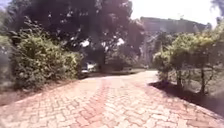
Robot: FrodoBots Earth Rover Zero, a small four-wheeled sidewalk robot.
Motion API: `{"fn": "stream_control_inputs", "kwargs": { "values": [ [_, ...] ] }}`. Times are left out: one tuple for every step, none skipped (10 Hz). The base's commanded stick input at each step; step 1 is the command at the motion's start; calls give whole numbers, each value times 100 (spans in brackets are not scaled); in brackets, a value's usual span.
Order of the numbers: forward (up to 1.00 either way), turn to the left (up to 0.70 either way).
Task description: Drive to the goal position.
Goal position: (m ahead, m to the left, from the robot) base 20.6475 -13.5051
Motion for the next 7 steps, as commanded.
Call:
{"fn": "stream_control_inputs", "kwargs": {
  "values": [
    [70,0],
    [70,0],
    [70,0],
    [70,0],
    [70,0],
    [70,0],
    [70,0]
  ]
}}
